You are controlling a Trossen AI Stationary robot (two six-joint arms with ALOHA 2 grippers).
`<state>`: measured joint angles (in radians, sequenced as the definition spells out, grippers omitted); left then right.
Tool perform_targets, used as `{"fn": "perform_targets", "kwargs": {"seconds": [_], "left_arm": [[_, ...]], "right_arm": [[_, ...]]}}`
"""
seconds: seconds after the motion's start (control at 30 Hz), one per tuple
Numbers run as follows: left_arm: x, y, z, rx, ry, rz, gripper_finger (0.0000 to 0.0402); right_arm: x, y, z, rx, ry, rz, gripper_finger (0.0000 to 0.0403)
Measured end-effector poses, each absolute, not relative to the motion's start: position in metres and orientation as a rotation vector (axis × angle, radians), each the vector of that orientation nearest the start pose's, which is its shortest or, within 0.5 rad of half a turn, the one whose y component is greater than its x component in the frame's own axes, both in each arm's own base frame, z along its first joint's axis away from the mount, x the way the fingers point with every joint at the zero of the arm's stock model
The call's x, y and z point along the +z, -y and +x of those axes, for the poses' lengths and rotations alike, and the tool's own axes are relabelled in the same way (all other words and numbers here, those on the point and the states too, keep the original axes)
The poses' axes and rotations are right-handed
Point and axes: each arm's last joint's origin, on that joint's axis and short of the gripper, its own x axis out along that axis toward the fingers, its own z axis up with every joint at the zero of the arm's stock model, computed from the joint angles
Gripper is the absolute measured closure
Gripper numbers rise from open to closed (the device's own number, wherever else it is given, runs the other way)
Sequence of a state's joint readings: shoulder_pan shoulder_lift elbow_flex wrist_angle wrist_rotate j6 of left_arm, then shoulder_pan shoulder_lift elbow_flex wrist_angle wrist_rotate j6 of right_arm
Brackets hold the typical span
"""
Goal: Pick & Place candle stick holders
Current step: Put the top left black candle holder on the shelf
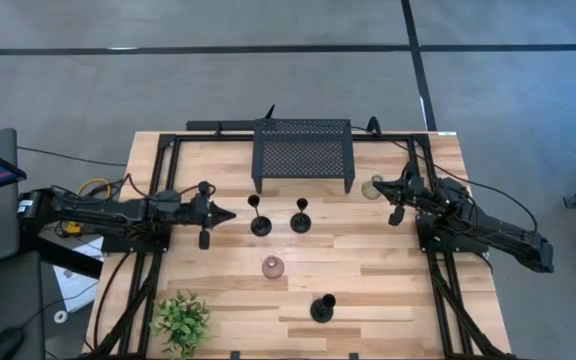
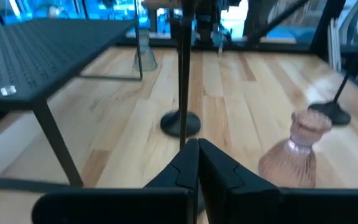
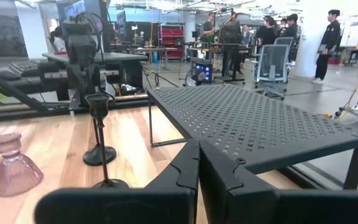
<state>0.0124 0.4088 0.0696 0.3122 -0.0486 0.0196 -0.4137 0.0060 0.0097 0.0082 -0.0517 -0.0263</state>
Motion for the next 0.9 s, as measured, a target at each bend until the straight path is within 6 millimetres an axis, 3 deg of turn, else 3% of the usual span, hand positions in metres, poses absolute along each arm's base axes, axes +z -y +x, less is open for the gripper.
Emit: {"fn": "perform_targets", "kwargs": {"seconds": [0.37,0.9], "left_arm": [[0.184,-0.004,0.126,0.098,0.0,0.02,0.0381],[0.177,-0.004,0.152,0.098,0.016,0.018,0.0241]], "right_arm": [[0.167,0.038,0.09,-0.362,0.007,-0.037,0.0403],[0.17,0.038,0.09,-0.363,0.037,-0.046,0.0403]]}}
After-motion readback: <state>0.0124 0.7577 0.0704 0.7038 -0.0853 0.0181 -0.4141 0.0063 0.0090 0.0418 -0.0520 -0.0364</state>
